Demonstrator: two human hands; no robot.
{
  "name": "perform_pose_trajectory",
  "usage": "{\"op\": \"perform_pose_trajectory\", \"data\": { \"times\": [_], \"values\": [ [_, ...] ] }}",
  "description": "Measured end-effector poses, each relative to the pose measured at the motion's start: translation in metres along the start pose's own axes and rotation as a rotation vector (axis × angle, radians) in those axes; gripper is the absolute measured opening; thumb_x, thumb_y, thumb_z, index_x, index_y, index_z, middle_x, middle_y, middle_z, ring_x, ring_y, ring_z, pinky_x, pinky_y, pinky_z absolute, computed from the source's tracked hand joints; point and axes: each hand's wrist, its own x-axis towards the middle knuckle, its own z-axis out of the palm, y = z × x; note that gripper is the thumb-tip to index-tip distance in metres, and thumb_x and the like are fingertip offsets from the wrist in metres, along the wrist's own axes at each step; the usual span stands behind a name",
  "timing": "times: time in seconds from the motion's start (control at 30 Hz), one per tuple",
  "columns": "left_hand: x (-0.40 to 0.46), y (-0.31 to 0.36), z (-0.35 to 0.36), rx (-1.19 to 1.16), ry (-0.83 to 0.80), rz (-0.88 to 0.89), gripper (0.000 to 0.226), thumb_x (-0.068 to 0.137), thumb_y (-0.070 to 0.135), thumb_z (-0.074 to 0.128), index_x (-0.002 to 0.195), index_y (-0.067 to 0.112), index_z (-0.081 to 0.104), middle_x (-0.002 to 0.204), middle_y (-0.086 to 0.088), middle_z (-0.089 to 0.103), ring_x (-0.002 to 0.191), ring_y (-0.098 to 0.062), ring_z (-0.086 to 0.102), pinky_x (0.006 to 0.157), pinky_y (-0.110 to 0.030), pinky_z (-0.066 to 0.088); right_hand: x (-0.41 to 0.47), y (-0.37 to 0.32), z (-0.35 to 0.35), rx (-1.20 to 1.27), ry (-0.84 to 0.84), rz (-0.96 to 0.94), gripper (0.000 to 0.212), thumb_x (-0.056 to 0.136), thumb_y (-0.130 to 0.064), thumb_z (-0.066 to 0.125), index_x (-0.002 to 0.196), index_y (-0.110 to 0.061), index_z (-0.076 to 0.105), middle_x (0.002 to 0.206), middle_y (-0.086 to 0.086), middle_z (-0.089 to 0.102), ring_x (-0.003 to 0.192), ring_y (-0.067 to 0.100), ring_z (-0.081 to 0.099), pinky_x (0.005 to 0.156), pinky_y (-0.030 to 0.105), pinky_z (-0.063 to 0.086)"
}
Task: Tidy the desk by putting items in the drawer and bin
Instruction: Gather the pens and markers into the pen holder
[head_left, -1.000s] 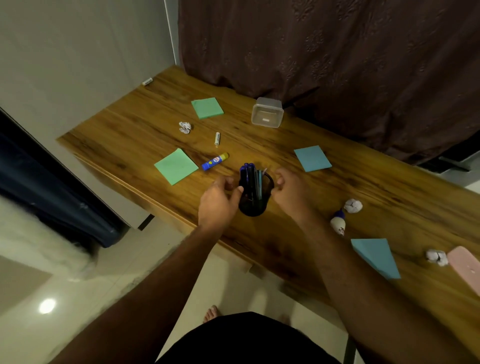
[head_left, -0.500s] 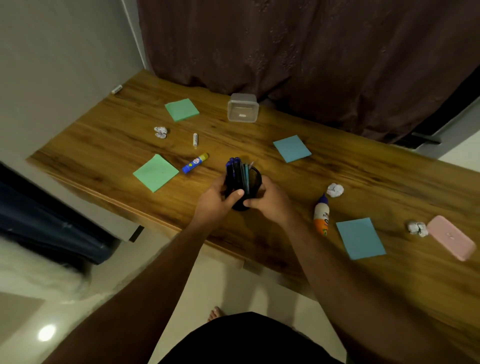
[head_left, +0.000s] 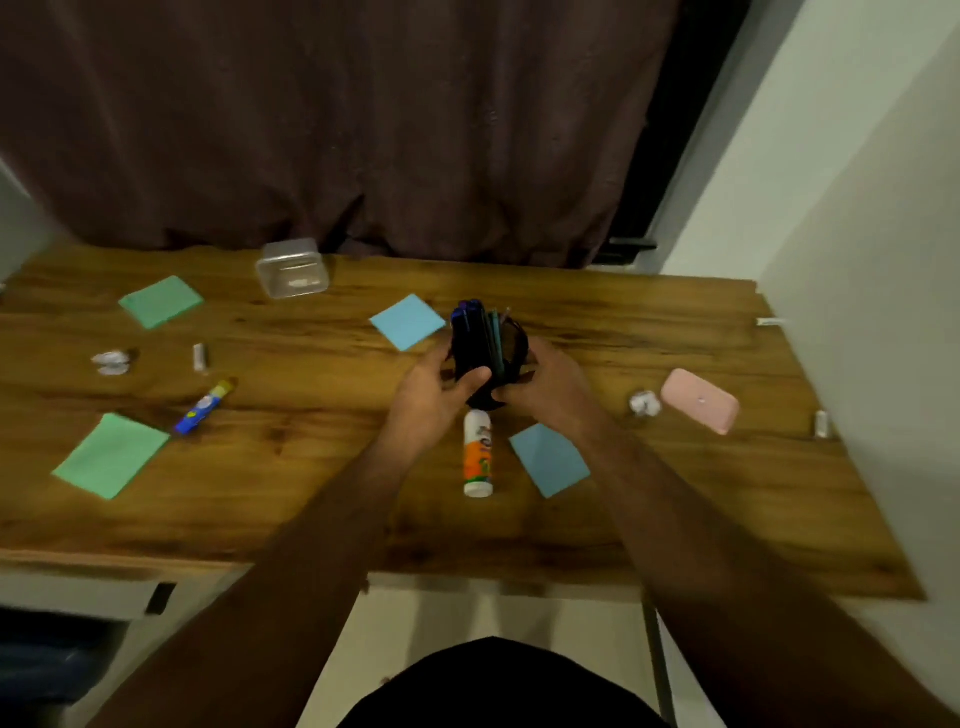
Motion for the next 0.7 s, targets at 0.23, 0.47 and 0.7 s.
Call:
{"op": "perform_pose_trajectory", "data": {
  "times": [0.23,0.47,0.7],
  "values": [
    [0.017,0.053,0.12,-0.049,-0.184,0.075,0.058,0.089,0.038,0.065,0.14,0.018,0.047,0.132,0.002,0.058,0.115,-0.012,0.057,0.086,-0.019,0.048,-0.032,0.074,-0.103,0.005,0.172,0.111,0.069,0.07,-0.019,0.082,0.132,-0.018,0.051,0.116,-0.005,0.062,0.105,0.014,0.06,0.089,0.032,0.052],
    [-0.002,0.101,0.242,-0.176,-0.489,0.19,0.045,0.091,0.019,0.065,0.132,0.028,0.049,0.12,0.012,0.053,0.106,-0.003,0.055,0.086,-0.024,0.049,-0.104,0.153,-0.188,0.061,0.374,0.278,0.072,0.071,-0.009,0.082,0.135,-0.017,0.049,0.125,0.0,0.061,0.106,0.018,0.063,0.08,0.028,0.052],
    [-0.023,0.114,0.317,-0.024,-0.758,0.235,0.062,0.084,0.028,0.072,0.139,0.026,0.045,0.13,0.005,0.059,0.12,-0.011,0.054,0.102,-0.037,0.046,-0.171,0.202,-0.216,0.06,0.566,0.454,0.071,0.071,-0.012,0.081,0.135,-0.019,0.051,0.114,-0.007,0.061,0.104,0.018,0.064,0.088,0.031,0.051]
  ]
}}
